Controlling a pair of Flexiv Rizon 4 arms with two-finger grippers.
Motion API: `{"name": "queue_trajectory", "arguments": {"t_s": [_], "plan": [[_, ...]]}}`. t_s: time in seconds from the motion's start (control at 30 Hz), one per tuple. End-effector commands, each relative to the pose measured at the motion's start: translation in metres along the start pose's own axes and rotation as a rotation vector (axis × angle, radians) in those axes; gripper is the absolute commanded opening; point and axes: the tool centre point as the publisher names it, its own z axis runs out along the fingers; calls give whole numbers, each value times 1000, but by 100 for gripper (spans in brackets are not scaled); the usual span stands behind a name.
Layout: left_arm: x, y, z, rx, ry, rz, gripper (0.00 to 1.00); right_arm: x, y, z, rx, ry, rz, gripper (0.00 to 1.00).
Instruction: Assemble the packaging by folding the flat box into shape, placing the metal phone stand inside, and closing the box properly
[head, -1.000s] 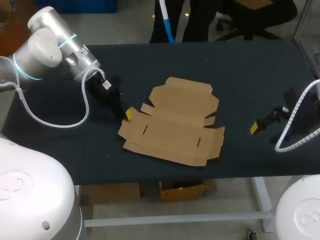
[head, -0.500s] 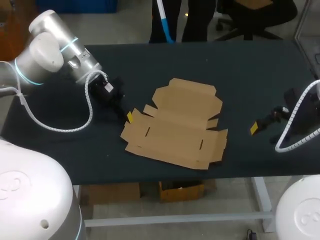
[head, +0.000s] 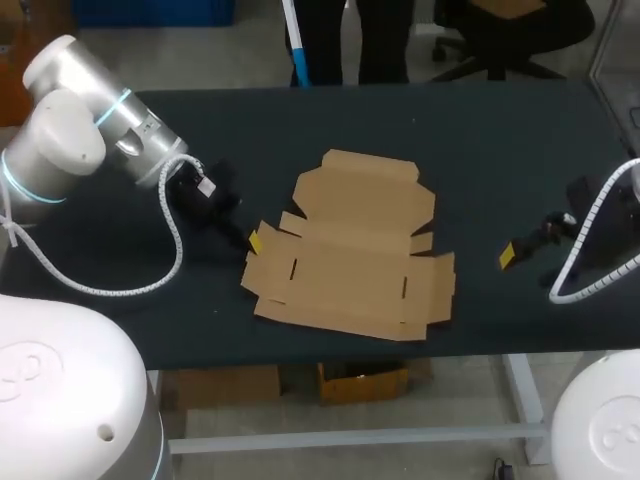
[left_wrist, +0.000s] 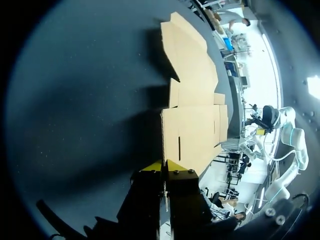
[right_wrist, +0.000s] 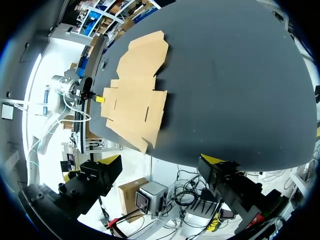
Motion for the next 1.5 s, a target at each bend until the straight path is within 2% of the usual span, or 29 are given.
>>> {"name": "queue_trajectory", "arguments": {"t_s": [0.03, 0.37, 0.83, 1.5], "plan": [[3, 9, -1, 116, -1, -16, 0, -2, 0, -2, 5, 8, -2, 100], [-3, 6, -3, 162, 34, -66, 0, -4, 1, -1, 3, 12, 2, 100], [-8, 1, 0, 182, 70, -122, 0, -11, 3, 0, 3, 15, -1, 100], [-11, 0, 1, 181, 82, -130, 0, -8, 9, 1, 9, 14, -7, 100]]}}
